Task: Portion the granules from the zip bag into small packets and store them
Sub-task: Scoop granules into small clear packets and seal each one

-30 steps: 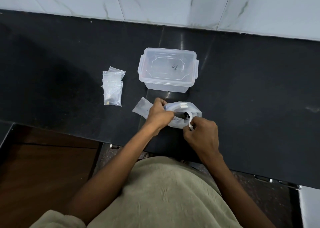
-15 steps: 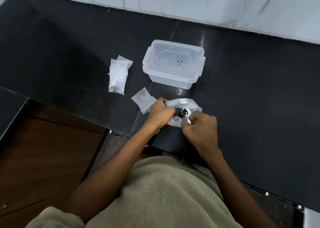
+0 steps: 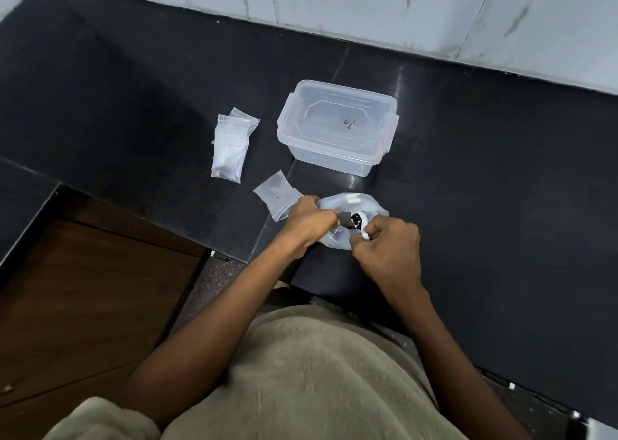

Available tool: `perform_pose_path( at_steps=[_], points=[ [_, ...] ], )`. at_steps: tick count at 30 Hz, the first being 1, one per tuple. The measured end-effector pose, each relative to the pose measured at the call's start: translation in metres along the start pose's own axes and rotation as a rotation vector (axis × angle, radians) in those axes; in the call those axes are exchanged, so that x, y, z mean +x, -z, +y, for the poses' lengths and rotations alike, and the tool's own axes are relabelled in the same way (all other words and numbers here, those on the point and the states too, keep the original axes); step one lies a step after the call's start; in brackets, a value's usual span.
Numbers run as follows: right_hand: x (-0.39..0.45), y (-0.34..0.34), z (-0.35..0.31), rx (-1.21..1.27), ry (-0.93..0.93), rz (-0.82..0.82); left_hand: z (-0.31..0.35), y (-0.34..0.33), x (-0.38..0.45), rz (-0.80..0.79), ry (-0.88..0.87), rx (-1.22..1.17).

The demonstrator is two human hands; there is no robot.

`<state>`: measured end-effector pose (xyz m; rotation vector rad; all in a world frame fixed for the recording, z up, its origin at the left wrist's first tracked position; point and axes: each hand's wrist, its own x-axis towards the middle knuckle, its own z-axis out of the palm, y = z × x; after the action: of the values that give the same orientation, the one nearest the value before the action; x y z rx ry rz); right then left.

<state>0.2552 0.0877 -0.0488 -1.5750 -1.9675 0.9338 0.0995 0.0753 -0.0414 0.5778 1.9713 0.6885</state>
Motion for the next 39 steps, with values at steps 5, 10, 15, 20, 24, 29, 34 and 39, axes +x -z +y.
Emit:
perform_pose_path(
  at_steps=[5, 10, 15, 20, 24, 29, 34, 39],
  points=[
    [-0.001, -0.002, -0.004, -0.005, -0.024, -0.002, 0.004, -0.003, 0.008, -0.043, 0.018, 0.079],
    [-0.004, 0.000, -0.001, -0.005, -0.014, 0.010, 0.002, -0.007, 0.014, -0.054, 0.028, -0.063],
    [-0.005, 0.000, -0.001, 0.073, -0.129, 0.031, 0.002, -0.008, 0.011, -0.067, -0.026, -0.166],
    [-0.006, 0.003, -0.005, 0.299, -0.382, 0.057, 0.004, -0.001, 0.009, -0.170, -0.044, -0.058],
    [-0.004, 0.006, -0.003, 0.586, -0.587, 0.070, -0.003, -0.005, 0.014, -0.096, -0.065, 0.069],
    [-0.002, 0.008, 0.007, 0.876, -0.700, 0.034, -0.001, 0.003, 0.007, -0.121, -0.036, -0.071],
    [-0.008, 0.017, 0.015, 0.768, -0.558, -0.014, -0.001, 0.005, 0.006, -0.104, -0.010, -0.091],
    [-0.013, 0.021, 0.015, 0.221, -0.021, 0.067, -0.003, -0.008, 0.007, -0.089, -0.036, -0.037]
  ],
)
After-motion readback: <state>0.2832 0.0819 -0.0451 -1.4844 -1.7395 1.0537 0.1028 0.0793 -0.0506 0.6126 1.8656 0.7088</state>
